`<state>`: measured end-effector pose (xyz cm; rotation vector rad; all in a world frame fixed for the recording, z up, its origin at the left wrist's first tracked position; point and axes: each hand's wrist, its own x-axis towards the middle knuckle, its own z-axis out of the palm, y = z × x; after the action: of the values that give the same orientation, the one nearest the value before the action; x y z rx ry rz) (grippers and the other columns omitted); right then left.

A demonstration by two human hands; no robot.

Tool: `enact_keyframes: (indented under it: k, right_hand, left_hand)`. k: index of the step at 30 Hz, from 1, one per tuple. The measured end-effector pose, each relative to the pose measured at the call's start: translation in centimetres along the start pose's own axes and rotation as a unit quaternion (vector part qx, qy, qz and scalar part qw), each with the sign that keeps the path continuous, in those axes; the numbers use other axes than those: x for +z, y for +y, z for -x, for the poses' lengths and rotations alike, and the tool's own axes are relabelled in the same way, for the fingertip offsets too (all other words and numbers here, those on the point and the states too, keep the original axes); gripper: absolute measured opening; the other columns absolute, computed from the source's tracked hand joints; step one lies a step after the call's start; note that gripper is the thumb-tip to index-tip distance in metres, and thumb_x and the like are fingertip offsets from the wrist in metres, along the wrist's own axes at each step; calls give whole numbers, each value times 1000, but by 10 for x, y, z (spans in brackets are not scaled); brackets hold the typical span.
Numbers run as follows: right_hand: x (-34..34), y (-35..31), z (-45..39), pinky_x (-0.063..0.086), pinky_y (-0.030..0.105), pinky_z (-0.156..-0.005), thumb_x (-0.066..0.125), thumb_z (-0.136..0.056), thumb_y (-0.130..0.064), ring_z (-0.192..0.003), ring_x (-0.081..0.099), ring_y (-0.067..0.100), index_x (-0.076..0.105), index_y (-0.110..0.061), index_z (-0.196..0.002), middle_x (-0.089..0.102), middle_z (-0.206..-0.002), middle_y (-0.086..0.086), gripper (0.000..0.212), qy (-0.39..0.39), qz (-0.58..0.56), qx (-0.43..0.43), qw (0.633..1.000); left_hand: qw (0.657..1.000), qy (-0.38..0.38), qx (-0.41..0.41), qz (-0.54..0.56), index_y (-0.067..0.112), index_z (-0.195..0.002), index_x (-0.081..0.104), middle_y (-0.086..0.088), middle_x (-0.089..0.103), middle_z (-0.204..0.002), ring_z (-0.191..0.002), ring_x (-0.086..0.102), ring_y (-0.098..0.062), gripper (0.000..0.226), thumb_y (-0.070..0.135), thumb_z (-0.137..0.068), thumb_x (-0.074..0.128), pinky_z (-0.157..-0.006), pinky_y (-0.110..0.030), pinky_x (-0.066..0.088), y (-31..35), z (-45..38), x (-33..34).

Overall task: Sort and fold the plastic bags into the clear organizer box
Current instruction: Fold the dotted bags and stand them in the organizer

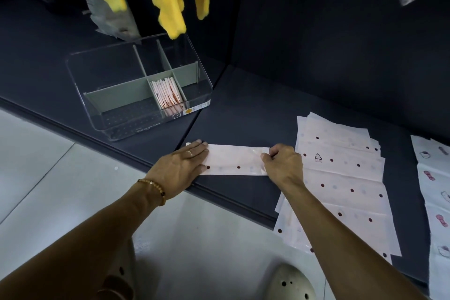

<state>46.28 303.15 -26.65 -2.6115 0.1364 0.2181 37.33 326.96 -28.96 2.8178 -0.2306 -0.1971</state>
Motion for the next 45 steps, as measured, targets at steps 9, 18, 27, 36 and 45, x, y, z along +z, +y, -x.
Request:
enact_keyframes:
  k: [9,18,27,36,45]
  right_hand:
    - [54,-47,42,24,36,-115,55,-91,-14,-141,31,28,40,-3,-142,36,-152,14,55,-49,156,-380,910]
    - [39,17,28,-4,31,-119,16,-103,-34,-148,-9,14,2,-13,-153,-5,-161,0,56,-75,222,-312,920]
    - [7,17,33,33,45,-107,50,-96,-20,-133,36,36,43,-7,-140,37,-148,17,47,-11,272,-284,919]
    - [16,11,48,44,41,-92,54,-92,-18,-126,47,24,55,-16,-131,51,-136,3,40,-32,251,-378,890]
    - [25,-9,69,44,34,-87,55,-90,-27,-107,51,20,64,-15,-114,61,-115,0,28,-61,135,-418,896]
  left_hand:
    - [1000,23,17,6,19,-149,21,5,17,-157,-145,9,-9,54,37,-100,35,-113,-16,-1,-1,0,6]
    - [1000,9,4,7,23,-150,16,9,10,-158,-145,5,-7,56,42,-99,29,-111,-15,-4,-6,-1,10]
    - [998,38,-38,-27,19,-147,32,3,29,-154,-142,24,-14,51,39,-100,33,-116,-28,13,12,7,8]
    - [999,47,-1,4,15,-128,57,-7,53,-137,-122,53,-30,58,39,-77,73,-97,-44,46,32,56,6]
    - [992,94,-64,60,18,-107,62,-3,65,-100,-93,56,-23,26,31,-97,42,-75,-31,46,49,34,-14]
